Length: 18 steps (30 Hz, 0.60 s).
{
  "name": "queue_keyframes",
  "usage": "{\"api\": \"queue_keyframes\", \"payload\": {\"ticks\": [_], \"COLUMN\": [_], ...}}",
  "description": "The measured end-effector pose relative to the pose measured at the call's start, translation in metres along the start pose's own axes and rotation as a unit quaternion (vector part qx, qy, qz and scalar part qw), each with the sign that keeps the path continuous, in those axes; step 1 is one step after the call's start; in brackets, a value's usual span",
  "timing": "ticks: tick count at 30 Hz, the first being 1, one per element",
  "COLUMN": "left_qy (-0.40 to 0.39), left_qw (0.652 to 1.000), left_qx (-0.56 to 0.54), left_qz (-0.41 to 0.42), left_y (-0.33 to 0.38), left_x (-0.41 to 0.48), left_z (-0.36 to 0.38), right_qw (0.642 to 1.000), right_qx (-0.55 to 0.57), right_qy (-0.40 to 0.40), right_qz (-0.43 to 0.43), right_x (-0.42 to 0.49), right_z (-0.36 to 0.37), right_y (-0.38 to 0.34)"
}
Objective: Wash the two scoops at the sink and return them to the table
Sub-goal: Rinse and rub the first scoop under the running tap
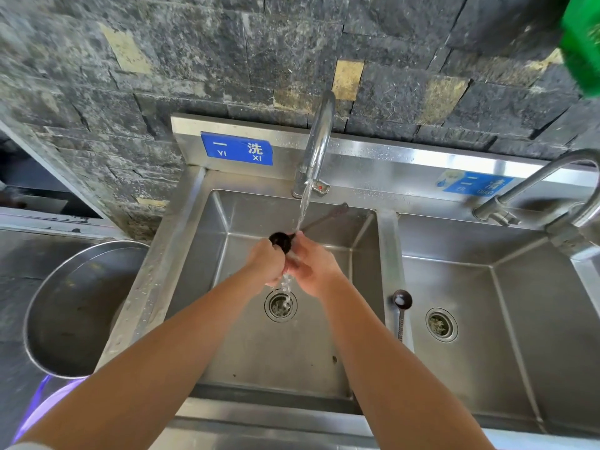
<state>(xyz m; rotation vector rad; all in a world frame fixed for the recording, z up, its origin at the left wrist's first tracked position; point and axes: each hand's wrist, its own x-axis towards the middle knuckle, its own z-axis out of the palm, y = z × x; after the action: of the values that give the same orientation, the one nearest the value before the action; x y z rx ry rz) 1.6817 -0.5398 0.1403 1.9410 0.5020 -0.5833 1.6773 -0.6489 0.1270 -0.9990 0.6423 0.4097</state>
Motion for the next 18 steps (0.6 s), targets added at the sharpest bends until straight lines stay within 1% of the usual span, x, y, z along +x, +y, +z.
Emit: {"api": "queue_keyframes", "payload": {"ticks": [1, 2, 3, 5, 8, 9, 10, 12, 15, 17, 18], "left_qy": [0.009, 0.013, 0.012, -0.006, -0.057, -0.066, -0.072, -0.075, -0.049, -0.014, 0.005], "left_qw": [1.0, 0.999, 0.999, 0.996, 0.975, 0.969, 0.969, 0.977, 0.986, 0.995, 0.997], "left_qx": [-0.015, -0.031, -0.046, -0.085, -0.195, -0.211, -0.21, -0.178, -0.137, -0.079, -0.051], "left_qz": [-0.004, -0.012, -0.021, -0.034, -0.092, -0.108, -0.112, -0.093, -0.076, -0.066, -0.057], "left_y": [0.002, 0.003, 0.003, 0.004, 0.003, 0.002, -0.001, -0.003, 0.002, 0.01, 0.012], "left_x": [-0.001, -0.002, -0.004, -0.008, -0.012, -0.014, -0.015, -0.019, -0.025, -0.028, -0.029], "left_z": [-0.002, -0.005, -0.006, -0.008, -0.009, -0.011, -0.012, -0.011, -0.004, -0.002, -0.002], "right_qw": [0.998, 0.998, 0.998, 0.998, 0.999, 0.999, 0.999, 0.999, 0.999, 1.0, 0.998], "right_qx": [-0.039, -0.015, 0.008, 0.031, 0.042, 0.039, 0.032, 0.004, -0.023, 0.011, 0.052], "right_qy": [0.023, 0.032, 0.03, -0.005, -0.024, -0.028, -0.032, -0.037, -0.009, 0.004, 0.009], "right_qz": [-0.051, -0.053, -0.052, -0.049, -0.013, -0.008, -0.01, -0.015, -0.03, -0.028, -0.023], "right_x": [-0.001, 0.003, 0.007, 0.006, -0.001, -0.001, -0.001, 0.0, 0.002, 0.005, 0.007], "right_z": [0.001, -0.001, -0.001, 0.004, 0.015, 0.014, 0.014, 0.014, 0.014, 0.014, 0.012], "right_y": [-0.001, -0.003, -0.004, 0.0, 0.011, 0.012, 0.012, 0.007, 0.002, -0.006, -0.012]}}
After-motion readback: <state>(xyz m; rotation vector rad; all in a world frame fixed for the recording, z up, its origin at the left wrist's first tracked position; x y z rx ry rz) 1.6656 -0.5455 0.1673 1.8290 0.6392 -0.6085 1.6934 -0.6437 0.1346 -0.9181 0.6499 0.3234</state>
